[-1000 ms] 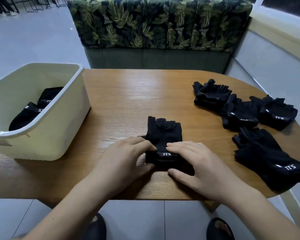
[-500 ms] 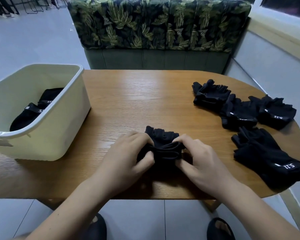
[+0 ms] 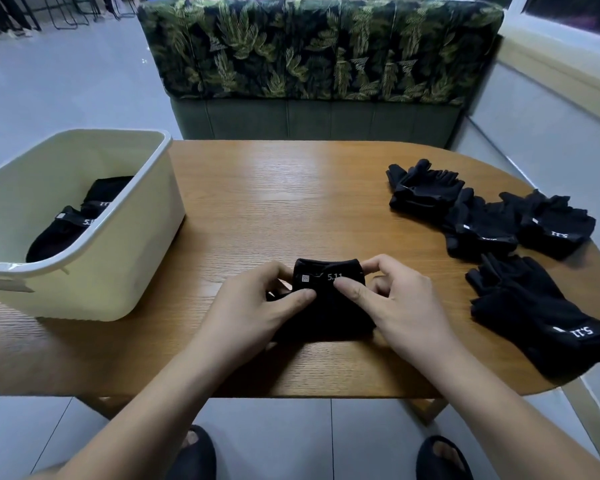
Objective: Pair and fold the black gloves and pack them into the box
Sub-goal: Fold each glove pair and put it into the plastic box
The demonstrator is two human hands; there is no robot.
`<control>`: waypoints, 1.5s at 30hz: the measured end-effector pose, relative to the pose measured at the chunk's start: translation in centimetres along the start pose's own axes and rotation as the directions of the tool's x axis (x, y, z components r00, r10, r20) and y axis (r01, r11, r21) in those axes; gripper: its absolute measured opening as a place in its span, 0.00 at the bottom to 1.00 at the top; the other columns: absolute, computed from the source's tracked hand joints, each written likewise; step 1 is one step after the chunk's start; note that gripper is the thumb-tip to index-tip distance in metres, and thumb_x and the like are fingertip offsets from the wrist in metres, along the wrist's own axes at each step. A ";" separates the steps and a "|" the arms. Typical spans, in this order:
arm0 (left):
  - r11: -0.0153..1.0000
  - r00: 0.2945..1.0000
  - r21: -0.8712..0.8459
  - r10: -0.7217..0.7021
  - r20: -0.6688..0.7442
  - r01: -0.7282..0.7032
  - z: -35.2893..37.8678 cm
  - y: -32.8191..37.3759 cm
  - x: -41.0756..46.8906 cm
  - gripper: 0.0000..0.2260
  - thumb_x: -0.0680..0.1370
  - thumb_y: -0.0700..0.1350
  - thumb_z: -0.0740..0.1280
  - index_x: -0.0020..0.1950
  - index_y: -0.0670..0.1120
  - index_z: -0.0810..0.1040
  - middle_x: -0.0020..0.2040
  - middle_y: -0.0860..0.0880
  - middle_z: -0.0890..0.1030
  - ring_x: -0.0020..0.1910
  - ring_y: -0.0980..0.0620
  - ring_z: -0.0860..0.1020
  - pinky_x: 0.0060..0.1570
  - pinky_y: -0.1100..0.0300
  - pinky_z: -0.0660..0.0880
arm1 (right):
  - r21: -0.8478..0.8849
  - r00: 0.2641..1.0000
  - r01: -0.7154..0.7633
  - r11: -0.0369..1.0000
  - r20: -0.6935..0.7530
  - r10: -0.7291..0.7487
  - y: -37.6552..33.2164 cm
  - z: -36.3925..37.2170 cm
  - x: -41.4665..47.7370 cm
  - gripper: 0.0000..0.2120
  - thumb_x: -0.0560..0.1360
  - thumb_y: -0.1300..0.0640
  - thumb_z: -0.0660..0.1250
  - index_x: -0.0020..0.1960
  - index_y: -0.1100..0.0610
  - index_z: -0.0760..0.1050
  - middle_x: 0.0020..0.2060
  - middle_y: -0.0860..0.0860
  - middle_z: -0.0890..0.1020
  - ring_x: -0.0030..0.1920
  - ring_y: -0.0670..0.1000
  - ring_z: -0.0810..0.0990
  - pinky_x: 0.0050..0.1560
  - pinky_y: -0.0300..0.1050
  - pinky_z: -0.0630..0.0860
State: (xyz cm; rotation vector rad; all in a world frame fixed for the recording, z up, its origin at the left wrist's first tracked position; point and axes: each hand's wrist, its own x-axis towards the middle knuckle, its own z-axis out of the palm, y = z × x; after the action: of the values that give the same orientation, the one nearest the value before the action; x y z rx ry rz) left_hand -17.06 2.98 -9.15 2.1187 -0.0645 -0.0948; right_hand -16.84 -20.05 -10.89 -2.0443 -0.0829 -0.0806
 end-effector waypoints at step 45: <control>0.962 0.979 -0.229 0.114 -0.168 -0.151 -22.9 9.4 1.3 0.15 0.69 0.44 0.81 0.50 0.41 0.82 0.44 0.39 0.87 0.43 0.45 0.85 0.48 0.52 0.80 | 0.114 0.946 0.280 0.953 0.138 -0.294 -22.9 2.4 8.7 0.12 0.79 0.51 0.76 0.57 0.51 0.76 0.42 0.49 0.89 0.40 0.46 0.86 0.46 0.55 0.85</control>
State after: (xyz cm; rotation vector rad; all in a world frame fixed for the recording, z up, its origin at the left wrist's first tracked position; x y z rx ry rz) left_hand -13.67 17.38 10.72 1.8670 -0.0989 0.1348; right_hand -10.27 -7.24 9.10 -1.9303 -0.4739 -0.0991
